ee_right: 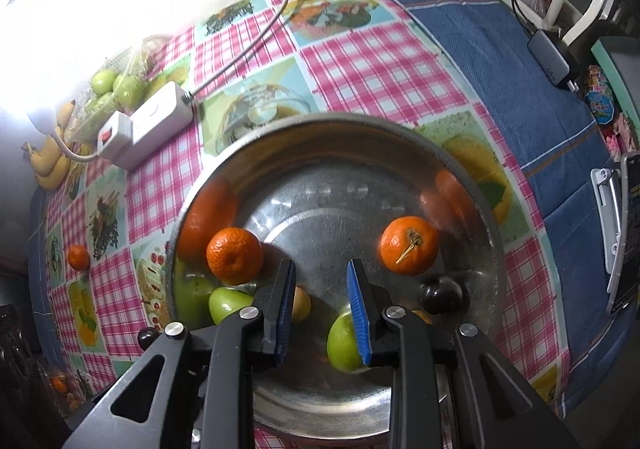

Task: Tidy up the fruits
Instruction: 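Open the left gripper over the bowl releasing the plum while the right gripper releases the tan fruit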

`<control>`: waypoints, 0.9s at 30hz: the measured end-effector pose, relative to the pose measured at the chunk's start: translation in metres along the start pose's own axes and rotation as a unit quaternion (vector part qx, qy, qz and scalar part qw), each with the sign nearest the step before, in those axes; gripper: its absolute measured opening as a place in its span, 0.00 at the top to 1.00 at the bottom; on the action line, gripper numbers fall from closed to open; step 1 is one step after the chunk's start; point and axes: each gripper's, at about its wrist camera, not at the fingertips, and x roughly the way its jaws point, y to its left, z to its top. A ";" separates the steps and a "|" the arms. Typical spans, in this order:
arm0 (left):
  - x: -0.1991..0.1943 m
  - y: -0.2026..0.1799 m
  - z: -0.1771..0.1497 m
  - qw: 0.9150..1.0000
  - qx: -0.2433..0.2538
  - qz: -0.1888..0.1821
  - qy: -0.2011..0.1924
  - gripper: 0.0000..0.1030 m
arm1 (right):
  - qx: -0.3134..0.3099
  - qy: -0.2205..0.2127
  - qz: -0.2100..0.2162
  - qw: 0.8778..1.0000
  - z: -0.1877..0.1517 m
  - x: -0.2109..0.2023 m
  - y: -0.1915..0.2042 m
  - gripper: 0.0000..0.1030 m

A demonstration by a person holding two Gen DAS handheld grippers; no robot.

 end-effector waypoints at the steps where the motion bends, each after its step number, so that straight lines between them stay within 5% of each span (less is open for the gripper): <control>1: -0.003 0.003 0.001 1.000 -0.004 0.000 -0.004 0.70 | -0.001 -0.003 0.000 1.000 0.000 -0.002 0.001 0.73; 21: -0.035 0.069 0.016 0.992 -0.092 0.053 -0.062 0.69 | -0.011 -0.003 -0.005 1.000 -0.001 -0.001 0.005 0.74; 23: -0.034 0.070 0.017 0.992 -0.092 0.063 -0.061 0.44 | -0.012 -0.002 -0.008 1.000 -0.001 -0.001 0.006 0.70; 24: -0.035 0.070 0.017 0.992 -0.092 0.068 -0.062 0.38 | -0.013 -0.002 -0.008 1.000 -0.001 0.000 0.006 0.60; 27: -0.035 0.071 0.017 0.990 -0.087 0.086 -0.066 0.35 | -0.018 -0.004 -0.008 1.000 -0.001 0.001 0.007 0.49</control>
